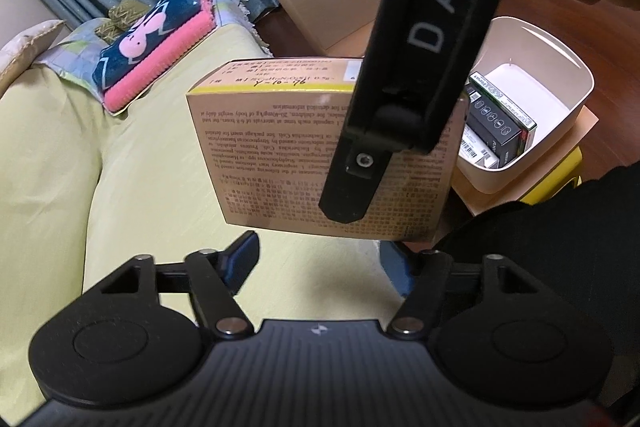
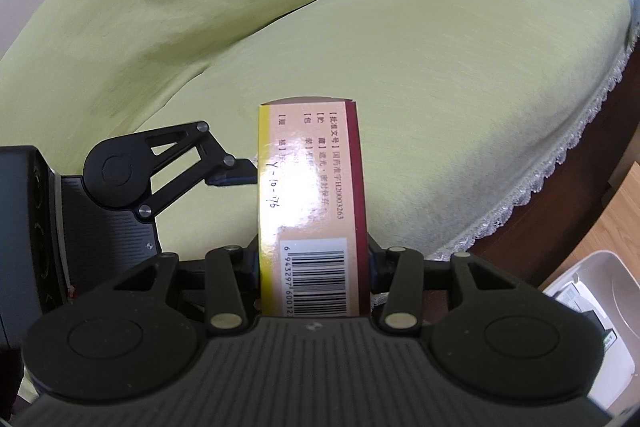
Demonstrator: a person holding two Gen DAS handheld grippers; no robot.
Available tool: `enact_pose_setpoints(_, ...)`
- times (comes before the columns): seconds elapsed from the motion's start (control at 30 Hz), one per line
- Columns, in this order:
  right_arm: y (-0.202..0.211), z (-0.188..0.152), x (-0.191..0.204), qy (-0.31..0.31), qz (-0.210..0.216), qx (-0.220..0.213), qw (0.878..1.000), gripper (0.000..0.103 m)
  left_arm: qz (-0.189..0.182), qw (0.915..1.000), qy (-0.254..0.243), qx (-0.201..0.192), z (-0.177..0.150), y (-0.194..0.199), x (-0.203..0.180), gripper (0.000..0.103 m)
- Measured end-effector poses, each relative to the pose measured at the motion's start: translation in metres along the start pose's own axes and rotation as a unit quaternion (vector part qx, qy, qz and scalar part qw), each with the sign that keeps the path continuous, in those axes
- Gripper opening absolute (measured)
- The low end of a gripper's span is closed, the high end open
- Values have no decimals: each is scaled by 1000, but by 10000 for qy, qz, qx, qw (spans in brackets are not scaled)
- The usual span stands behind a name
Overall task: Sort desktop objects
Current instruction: 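Carry the pink-beige box with the right gripper over the white basin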
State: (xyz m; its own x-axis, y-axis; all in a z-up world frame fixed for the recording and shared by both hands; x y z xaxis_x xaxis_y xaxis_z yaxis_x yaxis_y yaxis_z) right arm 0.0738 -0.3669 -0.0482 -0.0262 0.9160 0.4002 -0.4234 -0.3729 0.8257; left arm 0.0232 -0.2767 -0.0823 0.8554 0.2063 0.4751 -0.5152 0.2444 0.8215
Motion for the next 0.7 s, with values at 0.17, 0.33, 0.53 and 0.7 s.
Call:
enact_pose_setpoints(0.17, 4, -6, -15, -172, -52, -39, 9998, 40, -87, 9999, -104, -47, 12, -6, -5, 76)
enact_pose_setpoints(0.33, 11, -13, -34, -379, -137, -97, 9991, 40, -203, 9994, -242, -167, 28, -11, -11, 86)
enact_pose_setpoints(0.53, 28, -28, -65, -699, -285, -160, 9970, 40, -284, 9975, -504, -395, 53, -17, -23, 92)
enact_pose_setpoints(0.7, 38, -42, -90, -1012, -388, -232, 9938, 40, -357, 9951, -734, -550, 76, -24, -36, 95)
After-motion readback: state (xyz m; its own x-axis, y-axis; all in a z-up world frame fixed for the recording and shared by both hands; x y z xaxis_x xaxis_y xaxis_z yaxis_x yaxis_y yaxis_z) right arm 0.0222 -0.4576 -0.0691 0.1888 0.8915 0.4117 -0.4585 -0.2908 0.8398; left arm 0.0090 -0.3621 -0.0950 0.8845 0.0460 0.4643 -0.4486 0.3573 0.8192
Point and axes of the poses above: each gripper's, at about its wrist camera, not at the fingertips, and y roughly against the way its jaws point, x to its left, z to its top, the point moved 6 cm from there along -y, roughly the way its jaws point, and after that the axes turned 12 degrees about x, right-handed, at the moved point
